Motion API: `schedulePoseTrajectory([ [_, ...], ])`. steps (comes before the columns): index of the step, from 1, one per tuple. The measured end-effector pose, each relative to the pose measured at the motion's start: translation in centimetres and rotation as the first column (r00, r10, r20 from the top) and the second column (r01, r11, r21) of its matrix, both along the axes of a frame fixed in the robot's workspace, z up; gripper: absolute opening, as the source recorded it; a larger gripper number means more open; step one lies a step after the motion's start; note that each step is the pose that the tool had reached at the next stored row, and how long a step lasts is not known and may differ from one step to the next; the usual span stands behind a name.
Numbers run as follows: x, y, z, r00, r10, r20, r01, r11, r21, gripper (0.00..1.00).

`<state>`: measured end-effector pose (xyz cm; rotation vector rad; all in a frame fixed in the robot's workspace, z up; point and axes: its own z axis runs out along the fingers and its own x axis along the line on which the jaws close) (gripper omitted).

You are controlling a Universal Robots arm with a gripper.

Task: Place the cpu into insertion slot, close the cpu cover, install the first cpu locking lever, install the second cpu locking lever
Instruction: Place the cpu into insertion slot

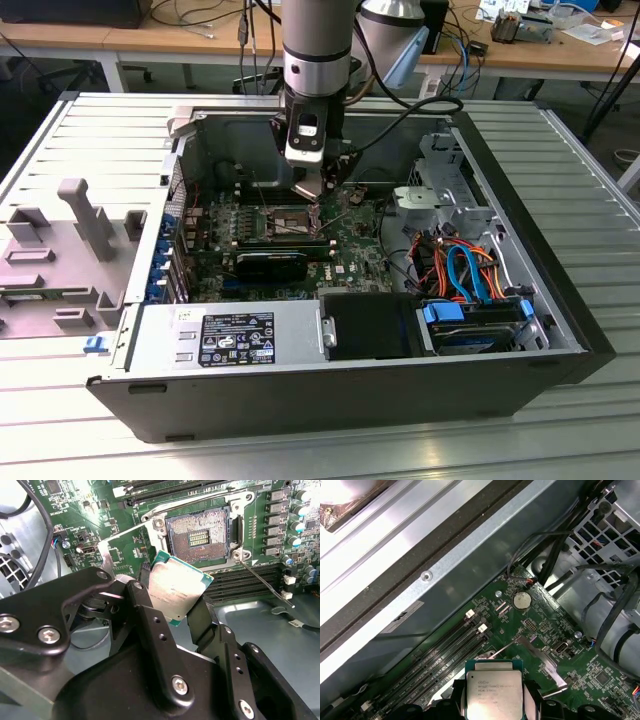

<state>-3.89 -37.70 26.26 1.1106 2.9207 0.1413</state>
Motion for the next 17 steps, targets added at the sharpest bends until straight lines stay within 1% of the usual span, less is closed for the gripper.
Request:
schedulePoseTrajectory([
  [7,0.00,0.00,-0.03,0.9999,-0.012,0.0000,0.012,0.9999,0.0000,0.54],
  [9,0.00,0.00,-0.07,0.9996,-0.029,0.0000,0.029,0.9996,0.0000,0.54],
  [17,0.00,0.00,-0.10,0.9992,-0.041,0.0000,0.041,0.9992,0.0000,0.54],
])
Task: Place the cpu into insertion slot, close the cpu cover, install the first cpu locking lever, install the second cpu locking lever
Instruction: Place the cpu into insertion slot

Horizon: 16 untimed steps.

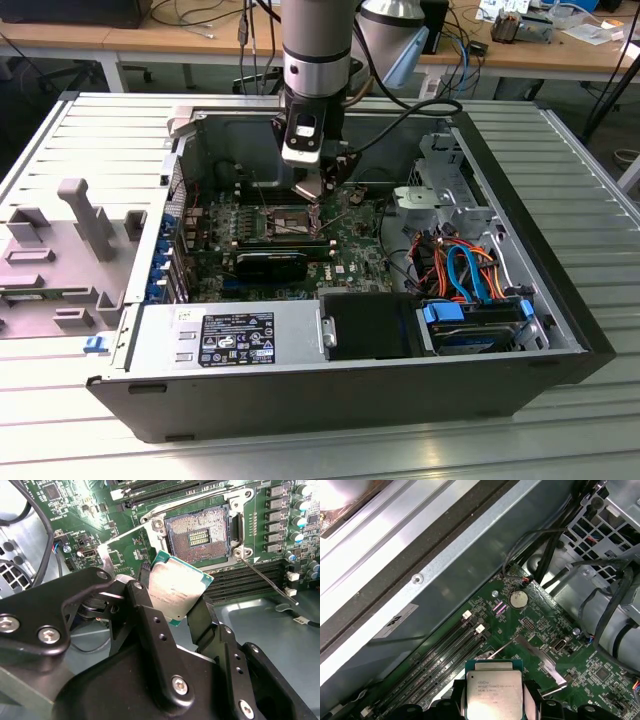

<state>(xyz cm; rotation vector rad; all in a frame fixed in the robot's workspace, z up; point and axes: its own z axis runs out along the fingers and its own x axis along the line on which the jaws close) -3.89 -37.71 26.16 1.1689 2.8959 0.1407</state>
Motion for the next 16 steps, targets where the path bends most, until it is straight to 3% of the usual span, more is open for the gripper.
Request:
schedulePoseTrajectory([
  [16,0.00,0.00,-0.06,0.9998,-0.019,0.0000,0.019,0.9998,0.0000,0.54],
])
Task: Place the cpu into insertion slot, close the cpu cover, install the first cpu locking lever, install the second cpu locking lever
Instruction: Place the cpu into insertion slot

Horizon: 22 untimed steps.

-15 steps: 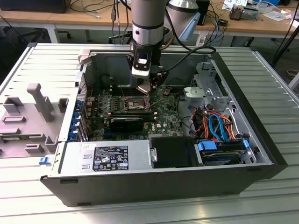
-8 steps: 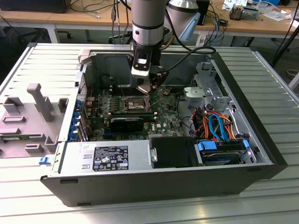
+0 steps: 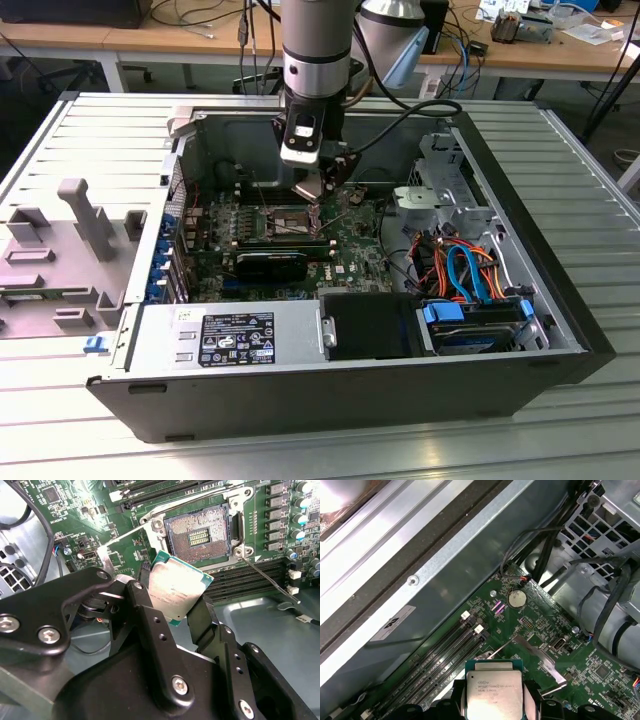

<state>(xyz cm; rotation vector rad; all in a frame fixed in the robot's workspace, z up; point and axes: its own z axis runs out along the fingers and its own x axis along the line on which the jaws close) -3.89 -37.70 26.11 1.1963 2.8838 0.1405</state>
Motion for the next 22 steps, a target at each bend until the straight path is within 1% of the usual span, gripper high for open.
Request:
schedulePoseTrajectory([
  [22,0.00,0.00,-0.09,0.9996,-0.029,0.0000,0.029,0.9996,0.0000,0.54],
])
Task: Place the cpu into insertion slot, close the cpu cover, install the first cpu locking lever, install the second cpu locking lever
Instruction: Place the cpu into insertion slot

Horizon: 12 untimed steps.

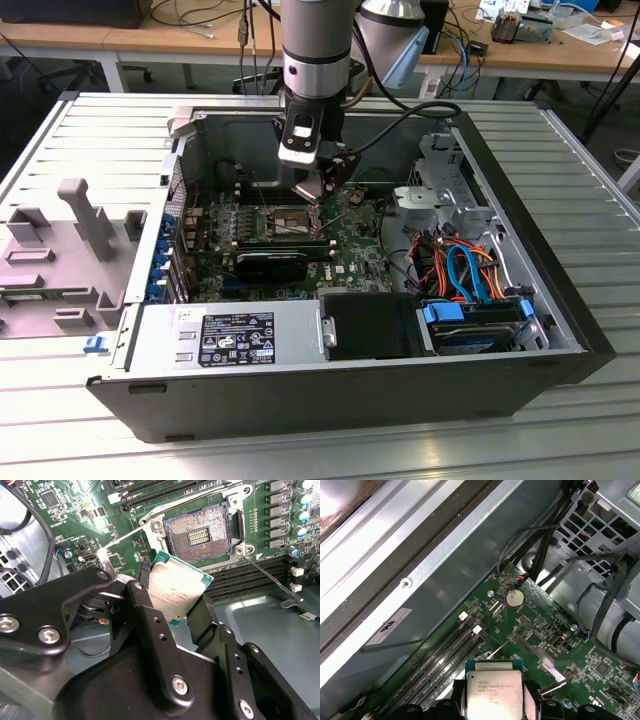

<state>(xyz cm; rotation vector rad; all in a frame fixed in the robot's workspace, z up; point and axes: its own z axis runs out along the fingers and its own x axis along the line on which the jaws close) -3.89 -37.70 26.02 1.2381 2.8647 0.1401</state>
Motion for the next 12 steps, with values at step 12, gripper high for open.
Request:
schedulePoseTrajectory([
  [12,0.00,0.00,-0.04,0.9999,-0.014,0.0000,0.014,0.9999,0.0000,0.54],
])
